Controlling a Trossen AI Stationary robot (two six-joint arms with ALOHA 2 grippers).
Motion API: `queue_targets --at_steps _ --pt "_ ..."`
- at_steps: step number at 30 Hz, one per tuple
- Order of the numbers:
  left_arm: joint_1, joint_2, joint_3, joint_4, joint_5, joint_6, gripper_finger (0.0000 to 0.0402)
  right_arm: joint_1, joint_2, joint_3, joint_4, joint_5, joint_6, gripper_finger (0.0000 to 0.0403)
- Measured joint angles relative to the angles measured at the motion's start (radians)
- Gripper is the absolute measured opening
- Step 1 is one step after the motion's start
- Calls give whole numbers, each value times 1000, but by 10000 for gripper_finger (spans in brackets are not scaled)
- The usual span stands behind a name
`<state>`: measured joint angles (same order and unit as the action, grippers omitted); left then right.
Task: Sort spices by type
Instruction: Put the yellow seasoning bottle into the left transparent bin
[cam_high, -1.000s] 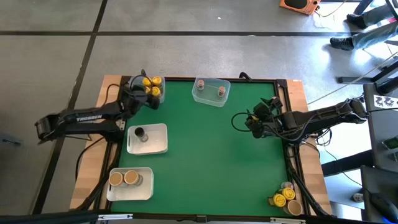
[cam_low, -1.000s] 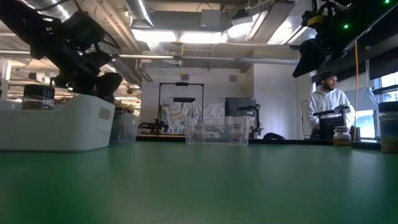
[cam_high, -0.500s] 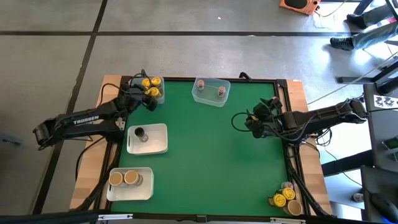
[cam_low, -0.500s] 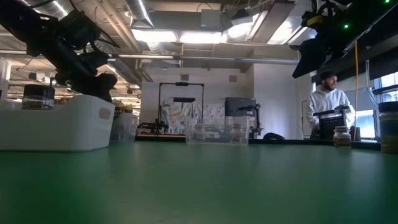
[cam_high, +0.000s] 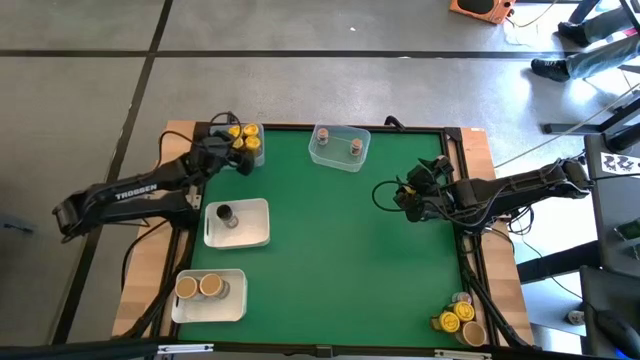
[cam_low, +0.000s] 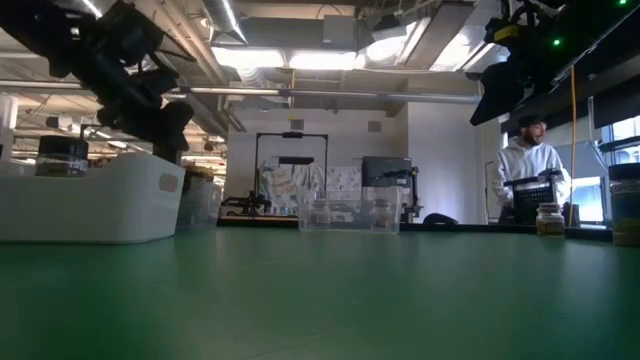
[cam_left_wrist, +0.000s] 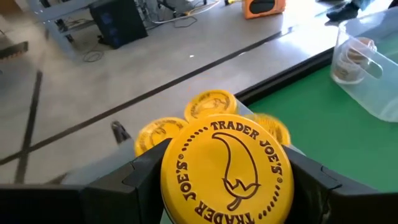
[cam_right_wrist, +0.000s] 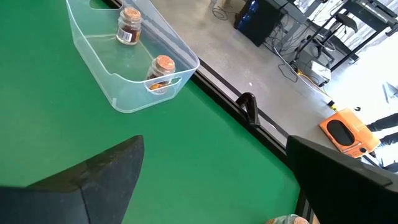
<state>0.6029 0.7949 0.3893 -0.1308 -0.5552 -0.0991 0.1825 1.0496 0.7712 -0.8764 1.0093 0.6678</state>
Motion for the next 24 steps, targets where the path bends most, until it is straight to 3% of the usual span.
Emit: queue_targets --at_steps 6,11,24 --pt "2 -14 25 -74 -3 25 233 0 0 0 -1 0 0 390" --pt "2 -14 -33 -54 -7 8 233 0 0 0 -1 0 0 390" --pt "42 -14 -221 180 -10 -50 233 0 0 0 -1 -2 0 390"
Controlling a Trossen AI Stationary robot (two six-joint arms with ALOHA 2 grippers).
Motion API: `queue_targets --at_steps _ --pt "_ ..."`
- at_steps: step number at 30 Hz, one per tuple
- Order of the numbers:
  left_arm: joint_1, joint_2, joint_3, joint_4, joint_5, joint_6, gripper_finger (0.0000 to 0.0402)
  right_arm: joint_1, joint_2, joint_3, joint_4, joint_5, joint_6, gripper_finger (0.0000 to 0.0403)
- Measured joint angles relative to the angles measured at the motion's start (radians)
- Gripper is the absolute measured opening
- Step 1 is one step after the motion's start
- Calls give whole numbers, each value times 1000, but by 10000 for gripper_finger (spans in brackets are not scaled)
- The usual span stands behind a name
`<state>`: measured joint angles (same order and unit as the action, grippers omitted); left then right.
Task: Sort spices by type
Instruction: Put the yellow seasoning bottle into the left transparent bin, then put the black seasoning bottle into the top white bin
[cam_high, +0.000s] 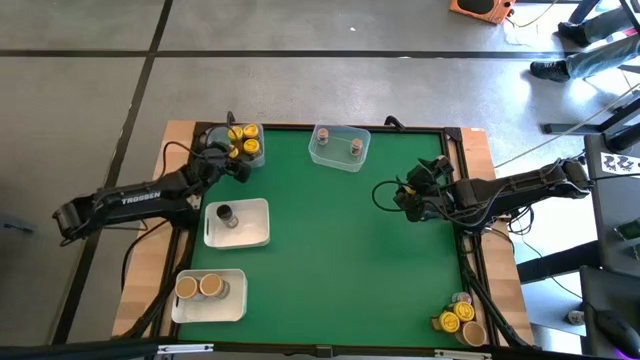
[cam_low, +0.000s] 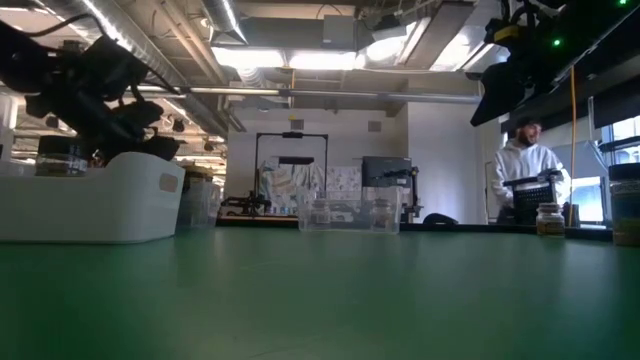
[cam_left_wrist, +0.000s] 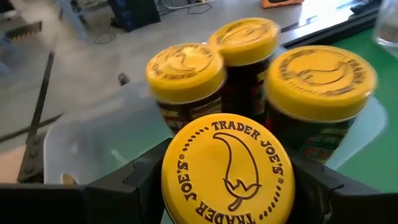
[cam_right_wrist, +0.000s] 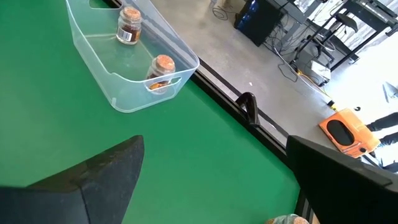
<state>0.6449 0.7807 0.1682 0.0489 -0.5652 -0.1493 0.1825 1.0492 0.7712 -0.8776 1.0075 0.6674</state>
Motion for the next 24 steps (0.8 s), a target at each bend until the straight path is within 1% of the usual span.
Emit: queue_targets --at_steps 5,7,9,14,17,20,24 --pt "4 0 -10 23 3 -31 234 0 0 0 0 -25 0 390" --pt "5 0 -10 24 3 -35 240 0 0 0 0 -25 0 390" --pt "8 0 -10 23 3 -36 254 0 0 0 0 -32 0 390" --pt "9 -3 -2 -2 4 -59 305 0 0 0 1 -33 0 390" --pt "9 -10 59 -92 5 -58 324 0 0 0 2 -33 0 390" --pt "8 -15 147 -241 18 -64 330 0 0 0 3 -42 0 390" --pt "8 -15 268 -397 88 -81 331 0 0 0 16 -55 0 390"
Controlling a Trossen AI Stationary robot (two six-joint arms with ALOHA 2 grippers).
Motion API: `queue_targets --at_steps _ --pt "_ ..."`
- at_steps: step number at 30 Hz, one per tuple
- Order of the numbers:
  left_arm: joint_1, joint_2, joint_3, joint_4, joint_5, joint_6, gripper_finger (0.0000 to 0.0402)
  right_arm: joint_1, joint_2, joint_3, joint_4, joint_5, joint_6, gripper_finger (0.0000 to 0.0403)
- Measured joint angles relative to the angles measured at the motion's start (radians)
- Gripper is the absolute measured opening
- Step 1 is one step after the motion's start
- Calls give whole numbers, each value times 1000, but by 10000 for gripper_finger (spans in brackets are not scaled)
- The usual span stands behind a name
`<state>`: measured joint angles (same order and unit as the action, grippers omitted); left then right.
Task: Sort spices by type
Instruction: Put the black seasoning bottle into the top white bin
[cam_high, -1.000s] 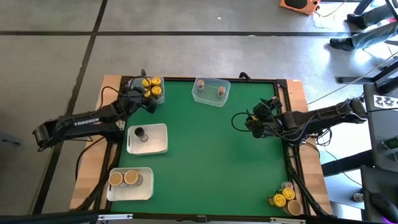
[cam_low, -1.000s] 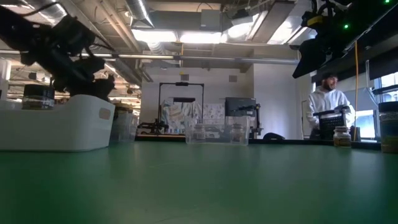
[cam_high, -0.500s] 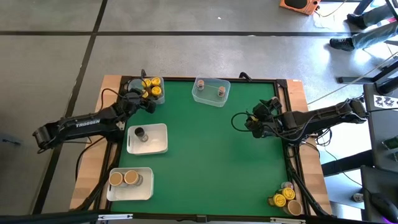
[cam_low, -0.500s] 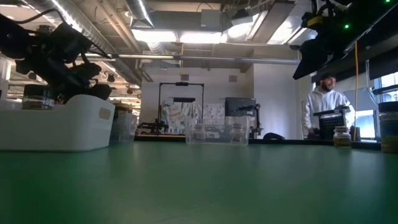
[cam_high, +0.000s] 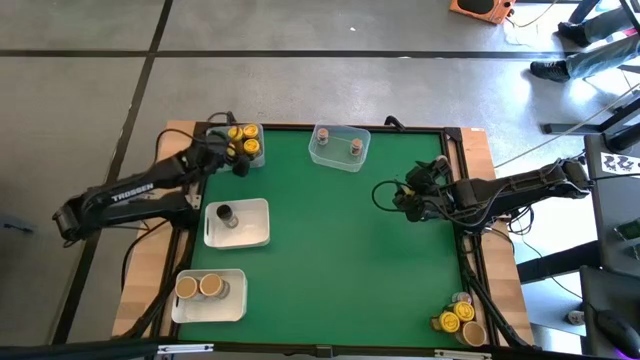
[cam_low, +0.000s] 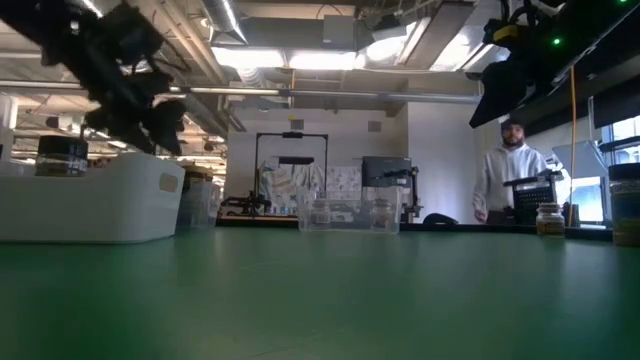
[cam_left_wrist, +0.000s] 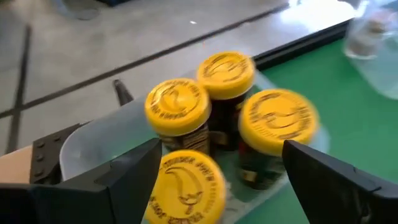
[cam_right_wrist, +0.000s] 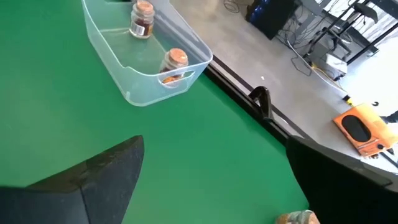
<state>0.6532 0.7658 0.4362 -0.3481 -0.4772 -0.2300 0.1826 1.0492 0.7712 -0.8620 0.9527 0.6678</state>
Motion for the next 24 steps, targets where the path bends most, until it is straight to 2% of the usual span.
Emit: queue_targets --at_steps 4,7,13,19,24 --pt "-18 0 95 -86 36 -5 331 0 0 0 20 -11 0 390" --pt "-52 0 135 -91 81 -6 331 0 0 0 38 -33 0 390" --pt "-164 0 148 4 179 -33 331 0 0 0 44 -32 -45 390" --pt "-301 11 147 58 181 -82 331 0 0 0 59 -22 -73 390" --pt "-405 68 146 148 180 -85 331 0 0 0 91 -30 -87 390"
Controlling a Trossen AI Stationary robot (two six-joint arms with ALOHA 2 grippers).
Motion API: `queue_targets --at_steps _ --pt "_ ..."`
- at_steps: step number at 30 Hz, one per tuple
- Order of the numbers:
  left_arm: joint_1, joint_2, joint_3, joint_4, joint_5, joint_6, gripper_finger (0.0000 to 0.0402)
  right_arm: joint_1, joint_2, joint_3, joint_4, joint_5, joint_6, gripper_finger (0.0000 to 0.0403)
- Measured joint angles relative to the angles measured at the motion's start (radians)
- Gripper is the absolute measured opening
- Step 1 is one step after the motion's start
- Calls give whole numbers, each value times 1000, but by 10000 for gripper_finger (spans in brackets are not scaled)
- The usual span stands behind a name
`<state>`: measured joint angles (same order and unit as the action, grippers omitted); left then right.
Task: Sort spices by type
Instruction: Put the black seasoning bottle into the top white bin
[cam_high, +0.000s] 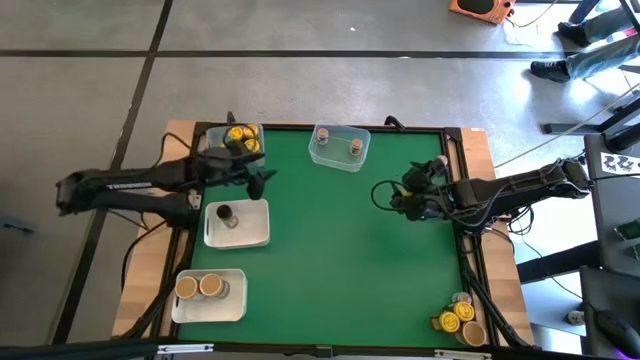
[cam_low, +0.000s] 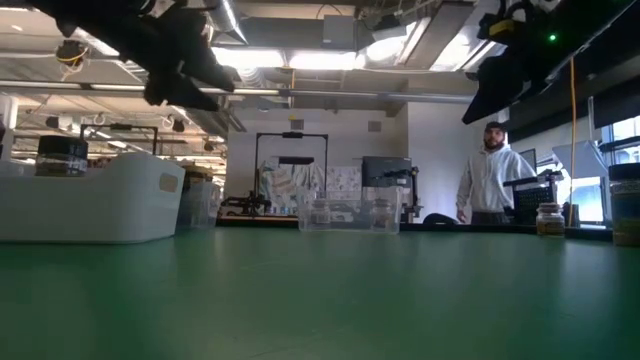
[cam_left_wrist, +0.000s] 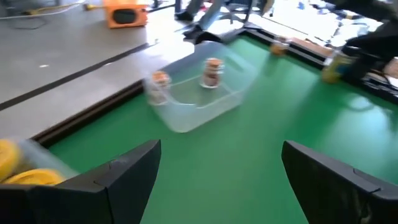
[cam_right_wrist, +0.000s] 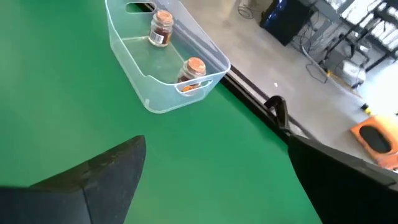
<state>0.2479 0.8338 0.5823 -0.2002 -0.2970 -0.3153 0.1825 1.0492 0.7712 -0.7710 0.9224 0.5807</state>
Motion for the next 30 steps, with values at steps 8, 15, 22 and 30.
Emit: queue_targets --at_steps 8,15,22,30 --pt "-138 197 0 197 -1 -19 331 0 0 51 -82 -26 -76 390" --pt "-188 342 -1 287 -3 -30 331 0 0 205 -388 -42 -62 390" --pt "-209 408 -1 315 -6 -55 331 -38 0 247 -572 -195 -32 390" --pt "-230 417 -1 319 -46 -56 331 -210 0 247 -783 -364 -37 390"
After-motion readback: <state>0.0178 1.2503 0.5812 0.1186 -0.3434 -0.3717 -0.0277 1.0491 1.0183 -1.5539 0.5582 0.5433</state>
